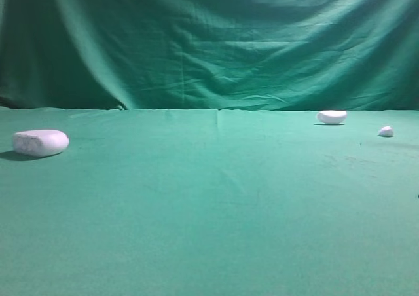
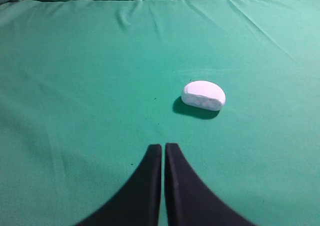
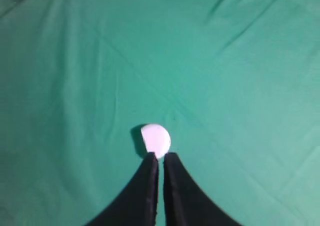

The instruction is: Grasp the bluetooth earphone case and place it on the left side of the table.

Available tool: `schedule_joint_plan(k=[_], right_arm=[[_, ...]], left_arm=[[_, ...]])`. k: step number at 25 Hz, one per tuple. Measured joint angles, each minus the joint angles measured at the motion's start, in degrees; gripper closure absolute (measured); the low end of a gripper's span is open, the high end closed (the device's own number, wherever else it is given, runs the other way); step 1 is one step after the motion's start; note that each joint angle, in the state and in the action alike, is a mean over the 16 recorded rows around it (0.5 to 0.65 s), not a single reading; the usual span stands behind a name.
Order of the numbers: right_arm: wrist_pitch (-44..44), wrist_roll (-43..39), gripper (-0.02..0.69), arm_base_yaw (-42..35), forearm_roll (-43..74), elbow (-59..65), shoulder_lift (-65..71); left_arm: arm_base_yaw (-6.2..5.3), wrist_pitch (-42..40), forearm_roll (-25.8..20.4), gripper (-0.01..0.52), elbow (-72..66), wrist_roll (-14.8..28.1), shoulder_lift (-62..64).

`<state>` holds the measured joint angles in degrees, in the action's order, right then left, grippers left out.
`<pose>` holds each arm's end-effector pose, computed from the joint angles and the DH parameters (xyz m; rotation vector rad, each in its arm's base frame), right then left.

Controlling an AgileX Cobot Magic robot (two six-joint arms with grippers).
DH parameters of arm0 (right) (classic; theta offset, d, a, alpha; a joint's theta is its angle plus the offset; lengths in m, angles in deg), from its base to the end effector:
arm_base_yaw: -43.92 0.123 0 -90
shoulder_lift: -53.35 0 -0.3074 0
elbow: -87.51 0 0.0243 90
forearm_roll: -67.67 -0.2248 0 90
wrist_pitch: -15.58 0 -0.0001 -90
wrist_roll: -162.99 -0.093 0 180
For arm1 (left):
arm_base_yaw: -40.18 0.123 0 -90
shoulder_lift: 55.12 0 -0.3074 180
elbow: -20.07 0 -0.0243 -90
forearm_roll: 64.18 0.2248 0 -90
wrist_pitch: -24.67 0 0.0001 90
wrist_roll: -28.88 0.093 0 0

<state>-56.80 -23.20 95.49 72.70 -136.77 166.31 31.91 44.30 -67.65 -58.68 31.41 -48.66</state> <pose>0.2415 0.2919 0.4383 -0.9549 2.2936 0.3229 0.0061 -0.0028 0.1767 0.1346 1.8261 -0.1293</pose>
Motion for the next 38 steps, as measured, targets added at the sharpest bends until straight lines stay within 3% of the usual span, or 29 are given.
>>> schedule_joint_plan(k=[14, 26, 32, 38], right_arm=[[4.3, -3.3, 0.665, 0.0, 3.0, 40.4, -38.6], [7.0, -1.5, 0.665, -0.4, 6.5, 62.7, -64.0], [16.2, 0.1, 0.665, -5.0, 7.0, 76.0, -76.0], [31.4, 0.5, 0.665, -15.4, 7.0, 92.2, -88.1]], left_arm=[[0.00, 0.0, 0.0, 0.514, 0.0, 0.0, 0.0], [0.00, 0.0, 0.0, 0.514, 0.0, 0.0, 0.0], [0.00, 0.0, 0.0, 0.514, 0.0, 0.0, 0.0], [0.00, 0.0, 0.0, 0.514, 0.0, 0.0, 0.0]])
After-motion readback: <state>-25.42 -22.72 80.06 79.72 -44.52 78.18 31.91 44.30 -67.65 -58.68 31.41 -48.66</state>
